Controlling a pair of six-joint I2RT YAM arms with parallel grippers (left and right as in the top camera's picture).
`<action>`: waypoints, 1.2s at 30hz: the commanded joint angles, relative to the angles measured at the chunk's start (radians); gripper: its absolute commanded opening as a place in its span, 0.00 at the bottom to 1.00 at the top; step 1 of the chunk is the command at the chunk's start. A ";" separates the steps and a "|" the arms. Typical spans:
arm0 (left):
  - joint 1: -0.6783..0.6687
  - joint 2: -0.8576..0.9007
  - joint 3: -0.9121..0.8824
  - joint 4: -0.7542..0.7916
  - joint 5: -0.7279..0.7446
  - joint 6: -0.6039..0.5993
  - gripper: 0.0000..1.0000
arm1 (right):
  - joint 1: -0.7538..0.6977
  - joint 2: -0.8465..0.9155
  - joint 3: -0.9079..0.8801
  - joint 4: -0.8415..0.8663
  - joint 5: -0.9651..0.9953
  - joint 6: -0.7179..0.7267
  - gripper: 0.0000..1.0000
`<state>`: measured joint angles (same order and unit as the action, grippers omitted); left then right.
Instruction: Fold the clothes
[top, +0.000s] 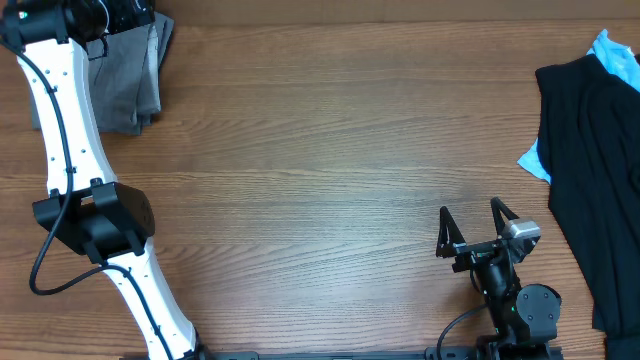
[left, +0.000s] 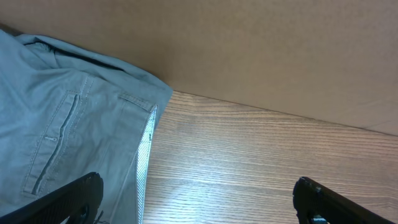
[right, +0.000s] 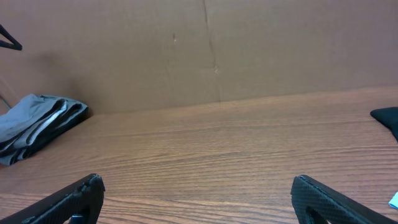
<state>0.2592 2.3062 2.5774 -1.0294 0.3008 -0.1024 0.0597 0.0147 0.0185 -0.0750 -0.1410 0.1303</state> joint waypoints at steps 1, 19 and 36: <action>0.000 0.005 0.004 0.001 0.010 -0.010 1.00 | -0.004 -0.012 -0.010 0.003 0.013 -0.004 1.00; -0.076 -0.201 -0.102 -0.012 0.003 -0.010 1.00 | -0.004 -0.012 -0.010 0.003 0.013 -0.004 1.00; -0.309 -0.977 -1.052 -0.083 -0.002 -0.009 1.00 | -0.004 -0.012 -0.010 0.003 0.013 -0.004 1.00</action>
<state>-0.0593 1.4422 1.6501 -1.1187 0.3050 -0.1024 0.0597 0.0147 0.0185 -0.0769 -0.1406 0.1299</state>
